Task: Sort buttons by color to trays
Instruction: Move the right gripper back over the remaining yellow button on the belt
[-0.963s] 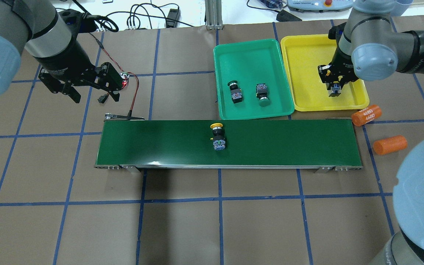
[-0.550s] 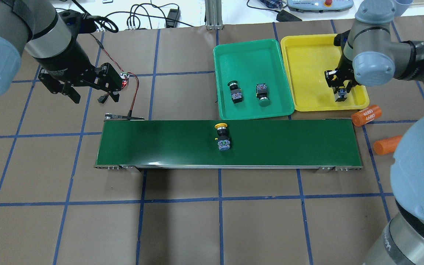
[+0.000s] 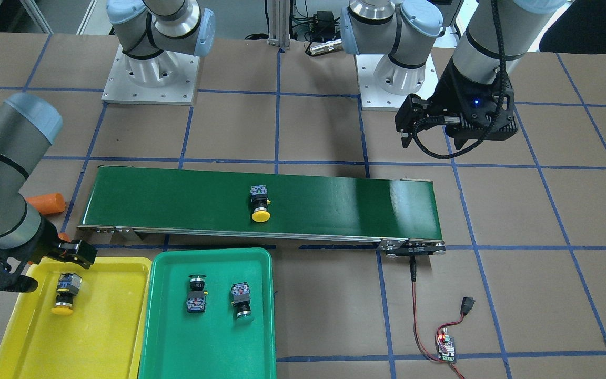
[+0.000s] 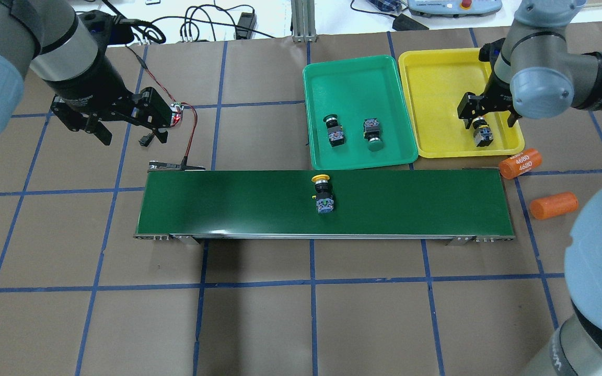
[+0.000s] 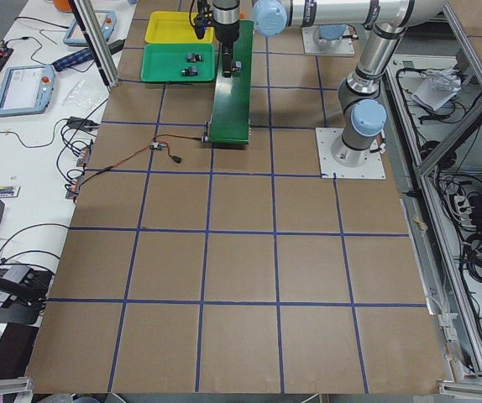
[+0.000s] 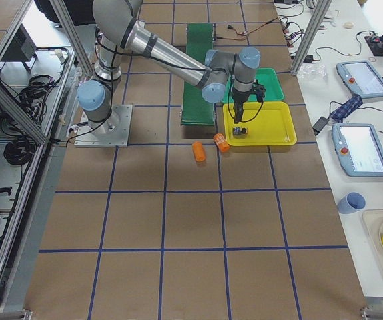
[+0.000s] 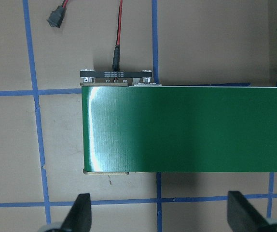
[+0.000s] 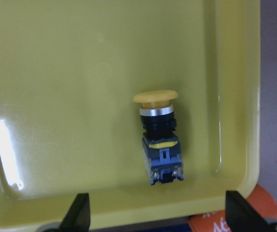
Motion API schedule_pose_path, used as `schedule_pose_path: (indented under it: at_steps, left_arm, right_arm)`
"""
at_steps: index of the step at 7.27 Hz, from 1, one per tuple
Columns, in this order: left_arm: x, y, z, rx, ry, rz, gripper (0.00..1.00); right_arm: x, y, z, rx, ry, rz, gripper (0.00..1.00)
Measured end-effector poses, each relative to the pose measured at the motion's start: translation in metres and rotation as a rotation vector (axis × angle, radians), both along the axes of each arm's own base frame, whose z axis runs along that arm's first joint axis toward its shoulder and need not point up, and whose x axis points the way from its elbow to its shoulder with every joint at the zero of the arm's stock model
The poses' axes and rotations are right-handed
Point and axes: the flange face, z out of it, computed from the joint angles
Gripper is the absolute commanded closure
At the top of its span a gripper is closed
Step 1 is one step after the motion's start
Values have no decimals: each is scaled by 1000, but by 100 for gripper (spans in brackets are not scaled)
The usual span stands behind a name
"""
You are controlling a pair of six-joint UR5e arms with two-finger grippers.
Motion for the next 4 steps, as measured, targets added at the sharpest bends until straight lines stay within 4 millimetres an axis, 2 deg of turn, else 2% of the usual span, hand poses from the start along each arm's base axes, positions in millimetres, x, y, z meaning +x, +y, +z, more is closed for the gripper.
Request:
schedule_pose_path:
  at_steps: [1,3,4]
  left_arm:
    - [0,2,3,-5,0,0,0]
    - [0,5,12,-20,-1,0,0]
    - [0,6,12,-18,-4,0,0]
  right_arm:
    - [17,20,29,13,-29,16,0]
    - [60,79,84,20,-57,63,0]
    - [82,110,99,22,-60,93,0]
